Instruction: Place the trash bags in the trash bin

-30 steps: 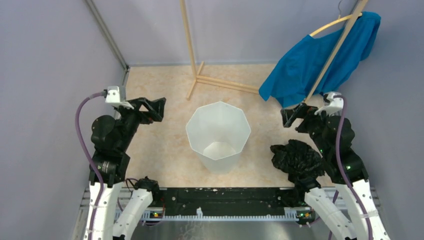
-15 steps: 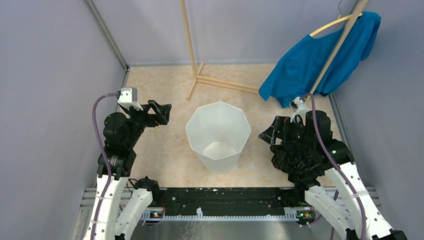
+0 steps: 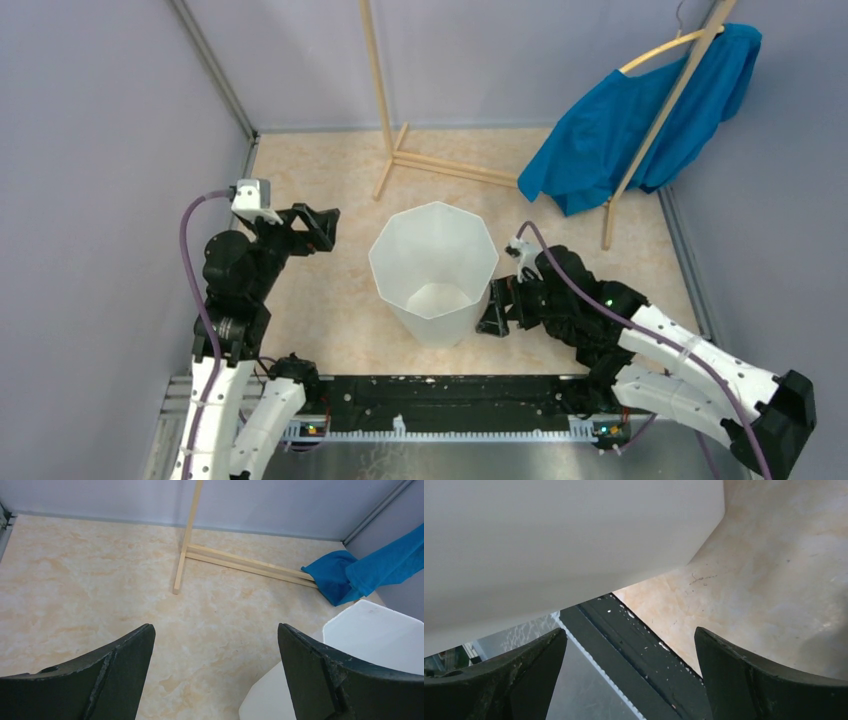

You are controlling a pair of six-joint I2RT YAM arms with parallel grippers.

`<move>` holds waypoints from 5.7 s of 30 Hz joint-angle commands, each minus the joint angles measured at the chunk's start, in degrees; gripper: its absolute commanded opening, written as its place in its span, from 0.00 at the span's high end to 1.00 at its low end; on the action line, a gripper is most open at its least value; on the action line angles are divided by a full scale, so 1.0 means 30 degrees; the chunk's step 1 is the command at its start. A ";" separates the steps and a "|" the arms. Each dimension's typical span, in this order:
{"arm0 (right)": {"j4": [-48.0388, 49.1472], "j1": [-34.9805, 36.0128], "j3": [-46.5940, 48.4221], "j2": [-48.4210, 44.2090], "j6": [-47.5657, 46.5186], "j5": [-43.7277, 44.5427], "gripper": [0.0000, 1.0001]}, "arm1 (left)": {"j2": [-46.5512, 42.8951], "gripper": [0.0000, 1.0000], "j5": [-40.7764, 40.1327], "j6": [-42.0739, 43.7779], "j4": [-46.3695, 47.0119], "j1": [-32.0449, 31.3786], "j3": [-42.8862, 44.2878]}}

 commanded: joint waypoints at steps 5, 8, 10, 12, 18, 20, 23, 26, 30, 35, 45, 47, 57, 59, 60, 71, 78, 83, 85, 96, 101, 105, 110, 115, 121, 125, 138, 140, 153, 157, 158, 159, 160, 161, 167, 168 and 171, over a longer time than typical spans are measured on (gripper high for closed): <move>1.0048 0.2456 -0.3746 0.0576 0.4153 0.1284 0.01 | -0.0671 0.01 -0.0417 0.0190 0.0689 0.0107 0.0893; 1.3991 0.3067 -0.4824 0.1490 0.6036 0.2393 0.01 | -0.0885 0.01 -0.0603 0.0157 0.0602 0.0107 0.1337; 1.6053 0.3536 -0.5349 0.2237 0.6909 0.3341 0.01 | -0.0852 0.01 -0.0627 0.0171 0.0292 0.0106 0.1867; 1.7043 0.3844 -0.5539 0.2984 0.7550 0.4068 0.01 | -0.0837 0.01 -0.0487 0.0050 -0.0281 0.0107 0.2452; 1.7435 0.4102 -0.6660 0.3215 0.8743 0.6071 0.01 | -0.1822 0.01 -0.0021 -0.0285 -0.0747 0.0107 0.2280; 1.7894 0.4101 -0.6939 0.3486 0.8609 0.6122 0.01 | -0.1716 0.01 -0.0194 -0.0197 -0.0994 0.0107 0.2674; 1.9954 0.4102 -0.7322 0.4660 0.8688 0.5905 0.01 | -0.1502 0.01 -0.0022 -0.0468 -0.1447 0.0107 0.3319; 2.2578 0.4131 -0.7029 0.6783 0.8623 0.5221 0.01 | -0.1851 0.01 0.0714 -0.0578 -0.0957 0.0107 0.3065; 2.4361 0.4131 -0.5403 0.9427 0.8265 0.5523 0.01 | -0.1799 0.01 0.0622 -0.0501 -0.0843 0.0107 0.3341; 2.4756 0.4131 -0.1352 1.3467 0.6977 0.5479 0.01 | -0.1404 0.01 0.1422 -0.0872 -0.1624 0.0107 0.4401; 2.4362 0.3366 0.5644 2.0799 0.3690 0.5686 0.01 | -0.1829 0.01 0.1274 -0.0707 -0.3789 0.0107 0.5475; 2.3077 0.3045 0.6708 2.1216 0.3193 0.5261 0.01 | -0.1968 0.01 0.1124 -0.0720 -0.4067 0.0107 0.5564; 1.6066 0.1934 0.4809 1.6564 0.0428 0.4388 0.01 | -0.1721 0.01 0.1500 -0.0841 -0.2969 0.0107 0.4607; 1.4845 0.1953 0.3261 1.4090 0.0021 0.4361 0.01 | -0.1623 0.01 0.1566 -0.0887 -0.2487 0.0107 0.4313; 1.4114 0.1943 0.2505 1.2881 -0.0182 0.4508 0.01 | -0.1641 0.01 0.1621 -0.0930 -0.2168 0.0107 0.4088; -0.2715 0.1984 0.1523 -0.0083 0.3403 1.4610 0.01 | -0.0841 0.01 0.2426 -0.1155 -0.0230 0.0107 0.2992; -0.9920 0.1952 0.4066 -0.1281 1.0481 1.9688 0.01 | -0.1048 0.01 0.2710 -0.1468 0.0264 0.0107 0.2664; -1.4150 0.1941 0.4648 0.1401 1.6249 2.1585 0.01 | -0.1488 0.01 0.3331 -0.1859 0.0284 0.0107 0.2254; -1.5901 0.1908 0.4693 0.2589 1.8493 2.2100 0.01 | -0.1513 0.01 0.3406 -0.1865 0.0258 0.0107 0.2334; -0.8038 0.1429 0.0436 0.3287 1.3717 1.9455 0.01 | -0.1298 0.01 0.4623 -0.1777 -0.0562 0.0107 0.3171; -0.0879 0.1418 -0.1360 0.1970 0.6293 1.4072 0.01 | -0.0294 0.01 0.5855 -0.2030 -0.0453 0.0107 0.3615; 0.4901 0.1430 -0.2910 0.0470 0.3029 0.8410 0.14 | 0.0307 0.01 0.7746 -0.2620 0.0024 0.0107 0.3487; 0.6951 0.1429 -0.2645 0.0932 0.1876 0.7677 0.60 | 0.0698 0.01 1.0660 -0.4509 0.1808 0.0107 0.1884; 0.9618 0.1406 -0.1063 0.3892 0.1235 0.5154 0.90 | 0.1267 0.01 1.3338 -0.7201 0.5118 0.0065 0.0550; 1.3106 0.1313 0.0739 0.5384 0.1210 0.1598 1.00 | 0.1235 0.01 1.2628 -0.7825 0.5700 -0.1231 -0.0231; 1.3713 0.0761 0.0778 0.5143 0.1255 0.0179 1.00 | 0.1826 0.01 0.8731 -0.6819 0.4875 -0.5204 -0.0974; 1.7795 -0.4159 -0.3488 0.1739 0.4501 -0.6980 1.00 | 0.3948 0.01 0.1209 -0.4061 0.3444 -1.2196 -0.1877; 1.7793 -0.4150 -0.3475 0.1488 0.4584 -0.7360 1.00 | 0.4149 0.01 0.1552 -0.4265 0.3818 -1.2289 -0.2318; 1.7182 -0.4154 -0.2189 0.2128 0.4126 -0.9461 1.00 | 0.4802 0.01 0.1645 -0.1171 0.1357 -1.4248 -0.1724; 1.6600 -0.4143 -0.2148 0.1862 0.3876 -0.9715 1.00 | 0.3833 0.01 0.4093 0.0035 0.0655 -1.4248 -0.2318; 1.6531 -0.4140 -0.2126 0.1831 0.3922 -0.9710 1.00 | 0.3713 0.04 0.5178 -0.0038 0.0851 -1.4248 -0.2563; 1.6445 -0.4158 -0.2097 0.1798 0.3979 -0.9640 1.00 | 0.3629 0.08 0.6335 -0.0194 0.1194 -1.4248 -0.2872; 1.6395 -0.4163 -0.2064 0.1769 0.4089 -0.9565 1.00 | 0.3505 0.14 0.7164 -0.0363 0.1674 -1.4248 -0.3186; 1.6337 -0.4146 -0.2020 0.1765 0.4220 -0.9450 1.00 | 0.3314 0.20 0.7612 -0.0571 0.1919 -1.4248 -0.3411; 1.5208 -0.4229 -0.1684 0.1777 0.5400 -0.7778 1.00 | 0.1980 0.64 0.6197 -0.1103 0.1586 -1.4248 -0.4000; 1.5240 -0.4344 -0.1741 0.1792 0.5856 -0.7604 1.00 | 0.1911 0.71 0.6063 -0.1125 0.1373 -1.4248 -0.3949; 1.6705 -0.4845 -0.2412 0.1943 0.7870 -0.7700 1.00 | 0.1766 0.87 0.5786 -0.1423 0.1129 -1.4248 -0.3825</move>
